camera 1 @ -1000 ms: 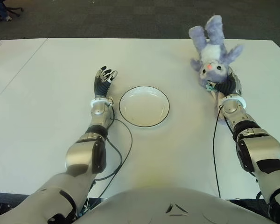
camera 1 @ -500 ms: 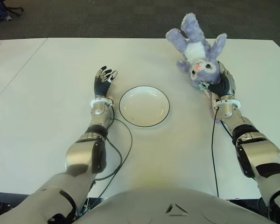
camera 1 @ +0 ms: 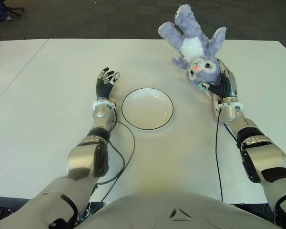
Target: Put the doll into the plate.
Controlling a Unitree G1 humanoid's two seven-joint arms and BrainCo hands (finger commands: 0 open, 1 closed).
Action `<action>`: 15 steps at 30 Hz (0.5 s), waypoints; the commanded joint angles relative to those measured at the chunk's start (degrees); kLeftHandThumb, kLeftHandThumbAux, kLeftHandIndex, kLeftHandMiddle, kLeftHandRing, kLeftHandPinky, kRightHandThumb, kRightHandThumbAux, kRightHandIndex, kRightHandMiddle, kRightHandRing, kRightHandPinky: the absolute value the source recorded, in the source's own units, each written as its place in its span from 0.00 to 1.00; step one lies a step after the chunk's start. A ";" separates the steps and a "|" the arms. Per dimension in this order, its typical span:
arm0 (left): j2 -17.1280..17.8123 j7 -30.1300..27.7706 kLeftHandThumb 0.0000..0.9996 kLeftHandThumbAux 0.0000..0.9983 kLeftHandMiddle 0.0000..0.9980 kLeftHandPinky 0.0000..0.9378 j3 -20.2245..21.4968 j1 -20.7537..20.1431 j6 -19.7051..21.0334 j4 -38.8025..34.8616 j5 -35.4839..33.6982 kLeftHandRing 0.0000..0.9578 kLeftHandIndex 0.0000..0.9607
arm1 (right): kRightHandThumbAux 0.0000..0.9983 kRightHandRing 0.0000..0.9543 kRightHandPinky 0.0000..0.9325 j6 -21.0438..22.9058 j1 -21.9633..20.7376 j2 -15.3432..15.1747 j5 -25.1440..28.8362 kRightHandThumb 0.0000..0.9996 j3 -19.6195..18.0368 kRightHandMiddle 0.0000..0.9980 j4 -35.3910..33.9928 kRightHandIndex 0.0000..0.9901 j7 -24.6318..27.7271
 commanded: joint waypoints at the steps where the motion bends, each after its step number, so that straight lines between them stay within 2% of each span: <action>1: -3.22 0.89 0.00 0.61 0.25 0.27 0.30 10.30 7.19 7.27 -0.18 0.27 0.17 | 0.72 0.93 0.94 -2.97 0.63 0.04 -1.32 0.70 0.54 0.88 -2.55 0.44 -2.62; 6: -2.72 0.41 0.00 0.60 0.25 0.23 0.61 10.22 8.29 7.46 -0.40 0.26 0.16 | 0.72 0.93 0.94 -4.73 1.71 0.08 -2.00 0.70 0.46 0.89 -5.14 0.44 -4.01; 15: -2.88 0.11 0.00 0.60 0.24 0.25 0.69 10.33 7.48 7.36 -0.52 0.25 0.16 | 0.72 0.94 0.94 -7.39 4.15 0.22 -1.27 0.70 -0.36 0.89 -10.12 0.44 -3.19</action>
